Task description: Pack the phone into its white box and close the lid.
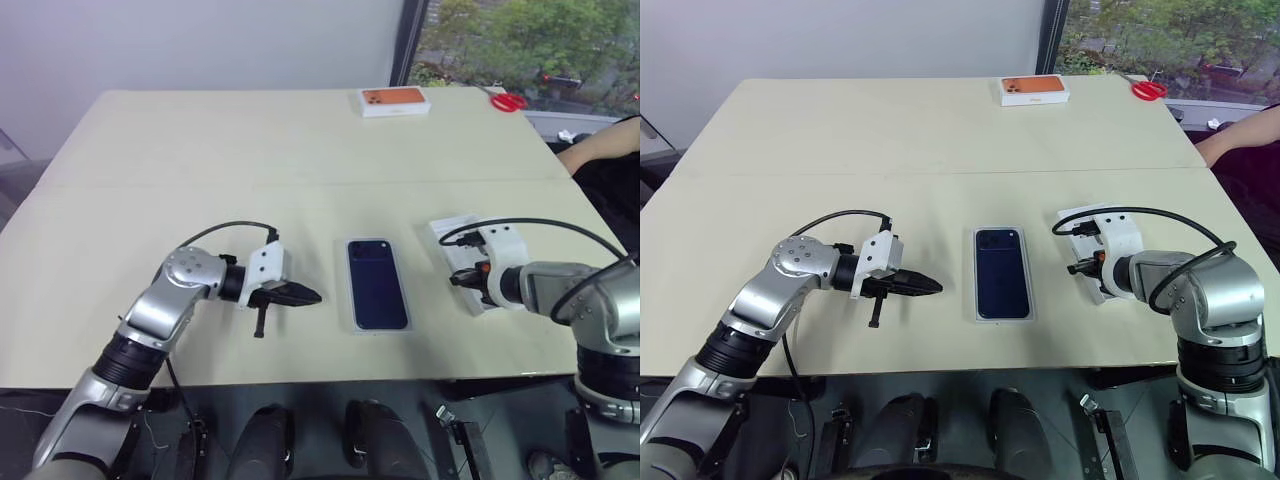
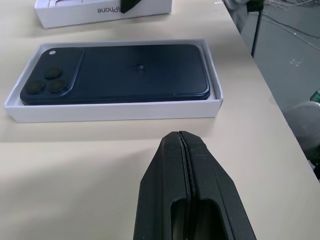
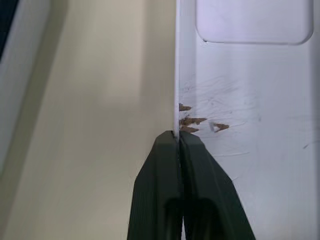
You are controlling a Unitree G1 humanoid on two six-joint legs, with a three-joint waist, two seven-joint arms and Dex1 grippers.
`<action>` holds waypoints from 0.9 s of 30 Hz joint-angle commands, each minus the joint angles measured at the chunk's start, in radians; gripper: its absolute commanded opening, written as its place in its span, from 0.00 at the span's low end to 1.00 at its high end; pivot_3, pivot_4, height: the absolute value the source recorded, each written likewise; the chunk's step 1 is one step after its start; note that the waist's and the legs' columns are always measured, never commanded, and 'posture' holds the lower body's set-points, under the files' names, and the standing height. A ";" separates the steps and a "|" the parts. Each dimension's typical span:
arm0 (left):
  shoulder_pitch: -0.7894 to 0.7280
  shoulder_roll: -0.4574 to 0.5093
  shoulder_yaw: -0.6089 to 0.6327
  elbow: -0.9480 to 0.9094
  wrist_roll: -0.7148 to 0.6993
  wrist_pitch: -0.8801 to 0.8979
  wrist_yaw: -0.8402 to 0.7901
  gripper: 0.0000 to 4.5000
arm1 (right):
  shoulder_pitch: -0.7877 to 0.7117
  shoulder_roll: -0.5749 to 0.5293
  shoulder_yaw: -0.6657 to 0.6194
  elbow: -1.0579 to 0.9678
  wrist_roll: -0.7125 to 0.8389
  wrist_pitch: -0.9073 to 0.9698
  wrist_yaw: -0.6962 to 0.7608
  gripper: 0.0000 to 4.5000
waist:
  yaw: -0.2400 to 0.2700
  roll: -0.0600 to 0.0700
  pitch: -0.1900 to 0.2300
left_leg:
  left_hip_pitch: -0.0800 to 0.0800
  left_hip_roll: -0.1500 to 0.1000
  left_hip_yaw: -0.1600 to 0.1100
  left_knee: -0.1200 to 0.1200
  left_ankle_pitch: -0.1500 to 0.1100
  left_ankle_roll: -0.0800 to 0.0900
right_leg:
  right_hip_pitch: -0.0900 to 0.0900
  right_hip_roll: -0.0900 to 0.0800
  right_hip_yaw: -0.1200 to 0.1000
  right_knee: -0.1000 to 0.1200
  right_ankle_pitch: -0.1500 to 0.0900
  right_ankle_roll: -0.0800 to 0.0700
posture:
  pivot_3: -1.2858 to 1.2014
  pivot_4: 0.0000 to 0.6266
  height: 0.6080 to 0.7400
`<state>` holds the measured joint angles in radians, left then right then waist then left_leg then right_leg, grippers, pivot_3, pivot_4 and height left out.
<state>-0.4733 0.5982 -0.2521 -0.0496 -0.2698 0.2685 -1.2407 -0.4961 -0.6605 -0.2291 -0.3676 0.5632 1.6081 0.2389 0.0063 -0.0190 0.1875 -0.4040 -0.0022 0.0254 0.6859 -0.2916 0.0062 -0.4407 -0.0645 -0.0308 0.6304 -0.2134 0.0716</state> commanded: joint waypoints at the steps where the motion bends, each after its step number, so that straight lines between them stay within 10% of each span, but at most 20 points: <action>1: -0.030 -0.018 0.117 0.105 -0.014 0.025 0.124 0.00 | -0.106 0.116 -0.171 -0.101 0.183 0.006 0.043 0.01 | -0.007 0.000 0.000 | 0.000 0.001 0.000 0.000 0.000 0.000 | 0.000 0.001 0.000 0.000 0.000 0.000 | 0.52 0.24 1.00; 9: -0.086 -0.046 0.216 0.245 0.015 -0.019 0.265 0.00 | -0.180 0.620 -0.345 -0.080 0.694 0.006 -0.284 0.01 | -0.019 0.000 0.000 | 0.000 0.002 -0.002 -0.001 0.000 0.000 | -0.001 0.001 -0.001 0.003 0.001 0.001 | 0.52 0.24 1.00; 15: -0.089 -0.041 0.208 0.256 0.027 -0.043 0.262 0.00 | 0.003 0.586 0.027 -0.010 1.383 -0.462 -0.917 0.01 | -0.020 0.001 0.000 | -0.001 0.000 -0.001 -0.001 0.000 -0.001 | -0.002 -0.003 0.000 0.002 0.001 0.001 | 0.52 0.24 1.00; 27: -0.065 -0.071 0.130 0.176 0.030 -0.005 0.220 0.00 | 0.186 0.631 0.172 -0.046 1.409 -0.771 -1.186 0.07 | -0.021 0.000 -0.001 | -0.001 0.001 0.000 -0.001 0.000 0.000 | -0.002 -0.001 0.002 0.002 0.001 0.001 | 0.52 0.24 1.00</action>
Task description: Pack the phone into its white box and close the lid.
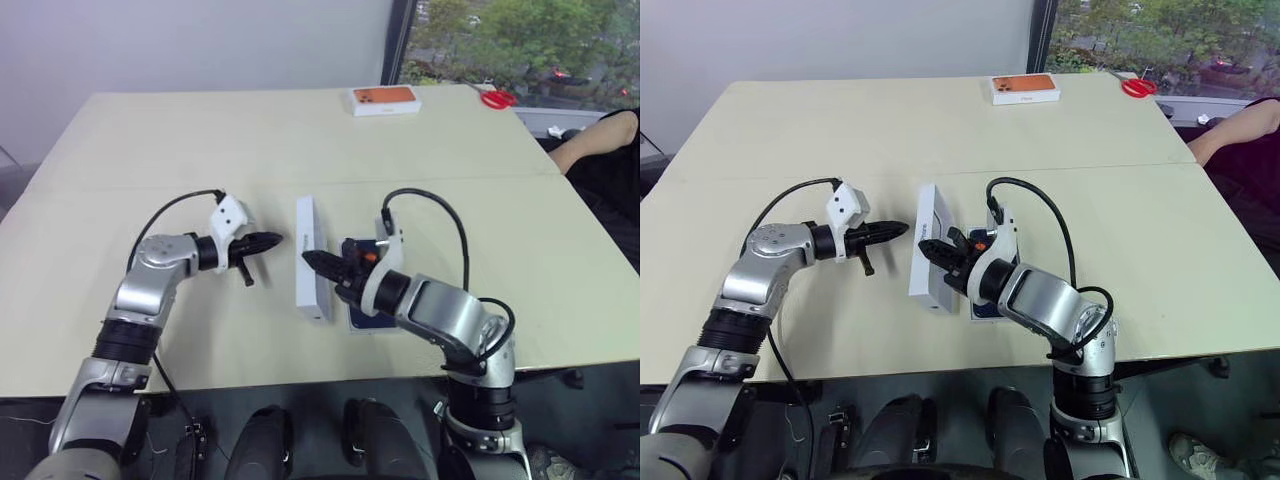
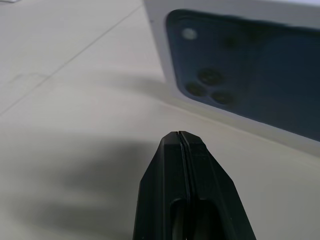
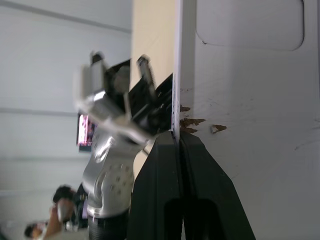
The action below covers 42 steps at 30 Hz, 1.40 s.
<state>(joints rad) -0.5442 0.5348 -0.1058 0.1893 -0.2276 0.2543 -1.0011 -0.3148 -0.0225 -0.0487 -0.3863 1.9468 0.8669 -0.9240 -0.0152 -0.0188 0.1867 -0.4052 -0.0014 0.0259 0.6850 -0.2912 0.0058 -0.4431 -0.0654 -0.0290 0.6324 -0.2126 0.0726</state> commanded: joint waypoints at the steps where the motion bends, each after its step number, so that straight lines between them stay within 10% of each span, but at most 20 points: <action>1: 0.012 -0.011 -0.028 -0.080 -0.018 0.021 -0.031 0.00 | 0.003 -0.014 -0.015 -0.030 0.025 -0.036 -0.023 0.13 | 0.000 0.000 0.000 | 0.000 0.000 0.000 0.000 0.000 0.000 | 0.000 0.000 0.000 0.000 0.000 0.000 | 0.52 0.24 1.00; 8: 0.031 -0.058 -0.059 -0.141 -0.032 0.059 -0.040 0.00 | -0.053 -0.107 -0.044 -0.036 0.025 -0.034 0.017 0.85 | 0.000 0.000 0.000 | 0.000 0.001 0.000 0.000 0.000 0.000 | 0.000 0.001 0.000 0.000 0.000 0.000 | 0.52 0.24 1.00; 15: 0.023 -0.147 -0.100 -0.205 -0.044 0.099 -0.012 0.00 | -0.141 -0.586 -0.054 0.016 -0.092 0.140 0.268 0.85 | 0.005 0.000 0.000 | -0.001 -0.001 0.001 0.001 -0.001 0.001 | 0.001 -0.001 0.000 -0.003 0.000 0.000 | 0.52 0.24 1.00; 29: 0.007 -0.135 0.014 -0.260 -0.142 0.254 0.044 0.00 | -0.134 -0.962 0.011 -0.029 -0.689 0.197 0.806 0.85 | 0.004 0.000 0.000 | -0.001 0.001 0.000 0.001 -0.001 0.002 | 0.001 0.002 0.000 -0.003 0.000 0.000 | 0.52 0.24 1.00; 38: 0.041 0.022 -0.058 -0.214 -0.030 0.247 0.035 0.00 | -0.101 -0.990 0.090 -0.093 -0.966 0.187 1.056 0.01 | 0.008 0.000 0.000 | 0.000 0.001 0.000 0.001 -0.001 0.002 | 0.001 0.002 -0.001 -0.003 0.000 0.000 | 0.52 0.24 1.00; 42: 0.028 -0.016 -0.106 -0.202 -0.013 0.247 0.042 0.00 | -0.106 -0.968 0.127 -0.124 -1.035 0.220 1.099 0.01 | 0.025 0.000 0.000 | -0.001 0.000 0.001 0.001 -0.001 0.002 | 0.001 0.001 -0.001 -0.003 0.000 0.000 | 0.52 0.24 1.00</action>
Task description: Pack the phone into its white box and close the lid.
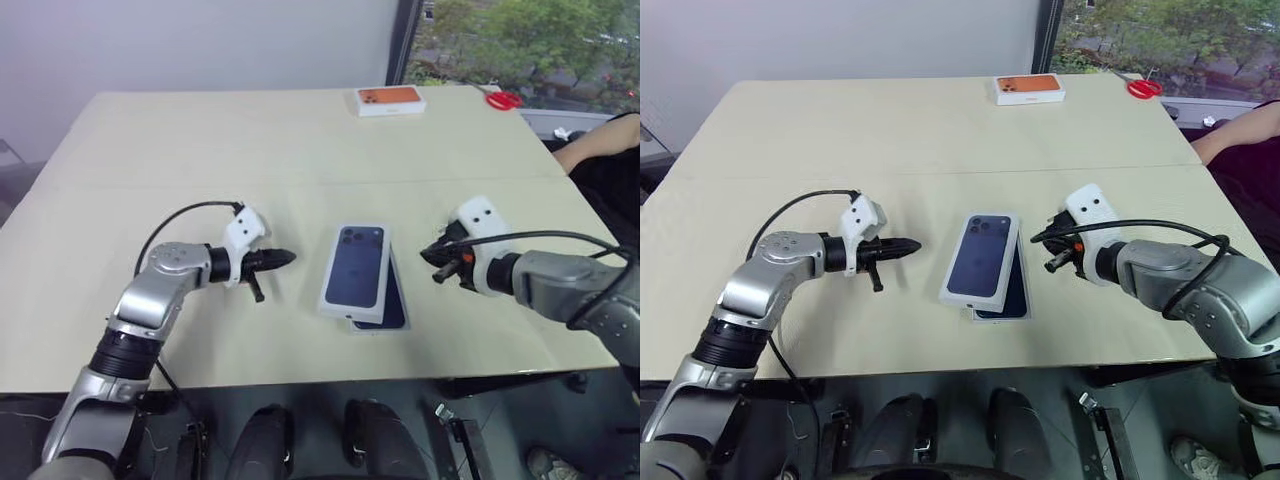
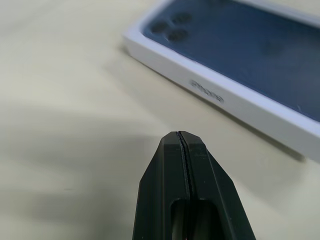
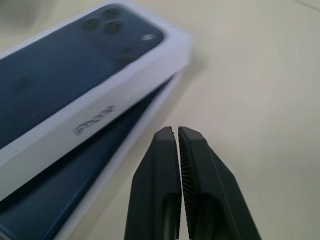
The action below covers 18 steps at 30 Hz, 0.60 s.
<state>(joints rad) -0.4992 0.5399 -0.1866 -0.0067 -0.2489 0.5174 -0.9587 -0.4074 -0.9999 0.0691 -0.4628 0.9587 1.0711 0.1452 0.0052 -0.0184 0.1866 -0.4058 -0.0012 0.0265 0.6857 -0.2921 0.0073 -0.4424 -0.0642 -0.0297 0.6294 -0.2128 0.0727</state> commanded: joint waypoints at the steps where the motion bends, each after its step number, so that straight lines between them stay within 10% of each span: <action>1: -0.023 -0.035 -0.040 0.003 0.019 -0.025 0.003 0.00 | -0.016 0.023 0.017 -0.055 -0.056 0.027 0.033 0.01 | 0.007 0.000 0.000 | 0.000 0.000 0.000 0.000 0.000 0.000 | 0.000 0.000 0.000 0.000 0.000 0.000 | 0.52 0.24 1.00; 18: -0.008 -0.116 -0.116 -0.095 0.003 -0.018 -0.049 0.00 | 0.005 0.129 0.011 -0.139 -0.172 0.140 0.113 0.01 | 0.007 0.000 0.000 | 0.000 0.000 0.000 0.000 0.000 0.000 | 0.000 0.000 0.000 0.000 0.000 0.000 | 0.52 0.24 1.00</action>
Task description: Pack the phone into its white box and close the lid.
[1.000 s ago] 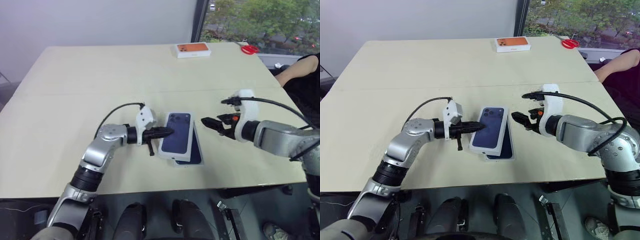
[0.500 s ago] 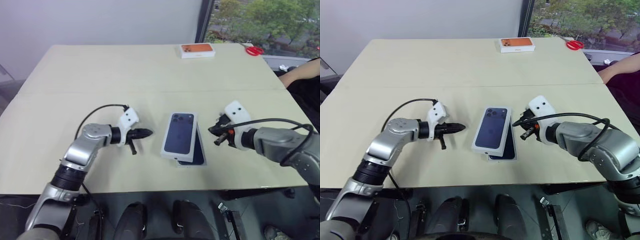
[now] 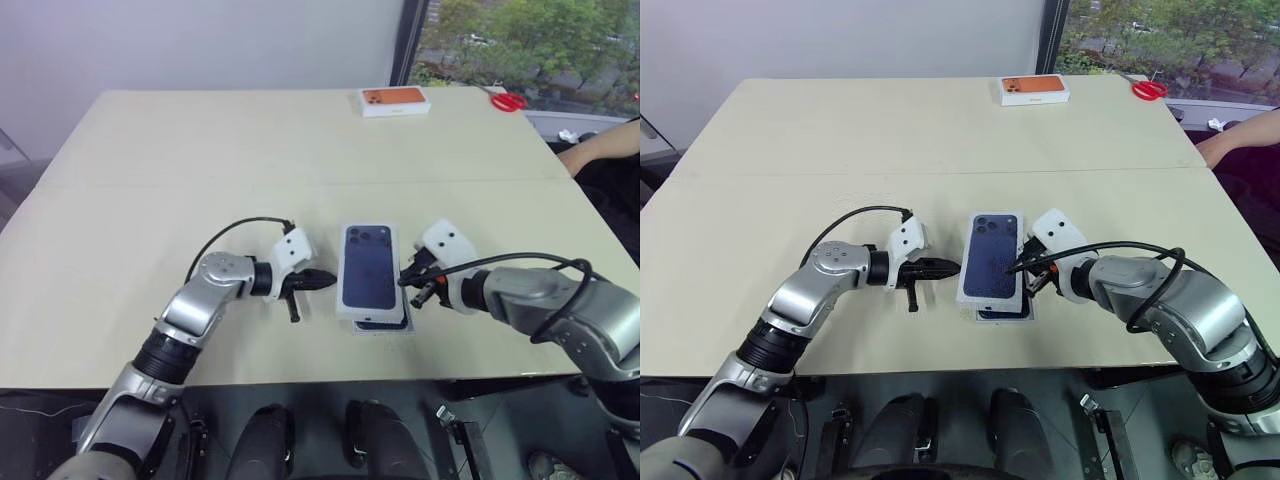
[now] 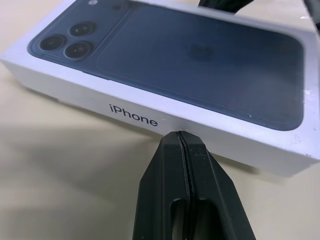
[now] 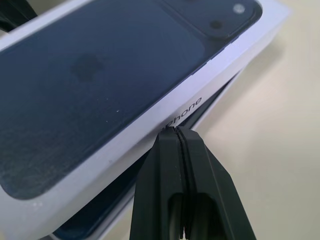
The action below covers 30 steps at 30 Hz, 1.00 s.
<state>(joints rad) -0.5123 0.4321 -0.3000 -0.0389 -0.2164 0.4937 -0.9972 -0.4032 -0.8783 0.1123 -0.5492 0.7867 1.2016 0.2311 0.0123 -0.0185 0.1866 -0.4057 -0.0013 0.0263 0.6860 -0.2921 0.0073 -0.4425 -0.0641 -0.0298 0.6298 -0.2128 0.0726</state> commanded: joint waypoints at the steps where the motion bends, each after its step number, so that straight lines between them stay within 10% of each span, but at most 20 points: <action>1: 0.008 -0.008 -0.004 -0.071 -0.032 0.011 -0.012 0.00 | 0.004 0.008 -0.035 -0.057 -0.001 0.015 0.033 0.01 | 0.000 0.000 0.000 | 0.000 0.000 0.000 0.000 0.000 0.000 | 0.000 0.000 0.000 0.000 0.000 0.000 | 0.52 0.24 1.00; 30: 0.022 -0.016 -0.037 -0.114 -0.018 0.038 -0.008 0.00 | 0.059 0.045 -0.071 -0.084 -0.091 0.075 0.097 0.01 | 0.000 0.000 0.000 | 0.000 0.000 0.000 0.000 0.000 0.000 | 0.000 0.000 0.000 0.000 0.000 0.000 | 0.52 0.24 1.00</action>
<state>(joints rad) -0.4782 0.4285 -0.3387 -0.1282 -0.2295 0.5577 -1.0142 -0.3434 -0.8455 0.0545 -0.5942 0.6955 1.2806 0.3193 0.0123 -0.0185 0.1866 -0.4054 -0.0014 0.0262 0.6860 -0.2921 0.0073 -0.4422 -0.0637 -0.0300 0.6299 -0.2128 0.0726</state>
